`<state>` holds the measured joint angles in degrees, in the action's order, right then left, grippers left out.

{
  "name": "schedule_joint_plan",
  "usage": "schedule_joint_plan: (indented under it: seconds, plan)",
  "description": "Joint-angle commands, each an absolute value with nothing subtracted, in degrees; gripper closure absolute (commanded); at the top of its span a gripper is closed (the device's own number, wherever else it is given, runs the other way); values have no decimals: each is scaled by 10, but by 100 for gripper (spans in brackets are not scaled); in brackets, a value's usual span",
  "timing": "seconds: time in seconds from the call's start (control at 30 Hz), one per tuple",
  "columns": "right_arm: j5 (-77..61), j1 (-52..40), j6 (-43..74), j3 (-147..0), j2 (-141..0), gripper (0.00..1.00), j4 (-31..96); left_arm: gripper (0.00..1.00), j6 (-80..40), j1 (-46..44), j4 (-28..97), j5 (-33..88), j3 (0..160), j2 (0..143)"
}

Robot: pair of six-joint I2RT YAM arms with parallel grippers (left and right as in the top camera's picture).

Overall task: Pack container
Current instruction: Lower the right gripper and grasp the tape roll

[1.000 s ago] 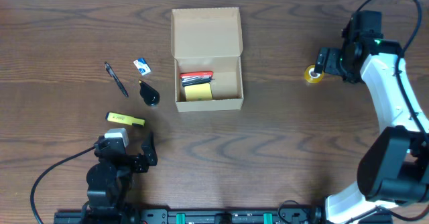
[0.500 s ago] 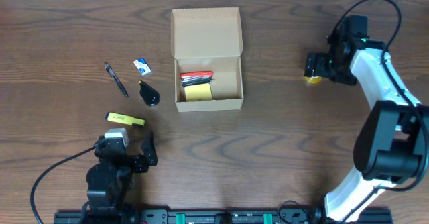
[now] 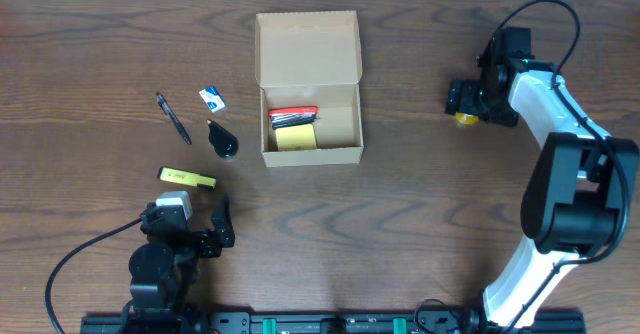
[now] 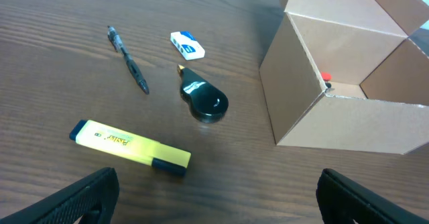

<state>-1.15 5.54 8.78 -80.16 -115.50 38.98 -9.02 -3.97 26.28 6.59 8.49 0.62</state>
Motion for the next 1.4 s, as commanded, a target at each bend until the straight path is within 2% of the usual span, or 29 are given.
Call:
schedule_joint_plan:
  seconds: [0.0,0.23,0.37,0.63,0.9,1.2,1.37]
  plan:
    - [2,52,98,-800,-1173,9,379,5,-88,-42,261,58,74,2]
    - [2,52,107,-800,-1183,10,360,5,-88,-42,261,58,74,2]
    - [11,53,107,-800,-1184,18,360,5,-88,-42,261,58,74,2]
    - [14,53,114,-800,-1204,21,370,5,-88,-42,261,58,74,2]
    - [15,53,116,-800,-1207,37,370,5,-88,-42,261,58,74,2]
    - [9,53,122,-802,-1207,70,368,5,-88,-42,261,58,74,2]
    - [-41,53,122,-831,-1206,84,366,5,-88,-42,261,58,74,2]
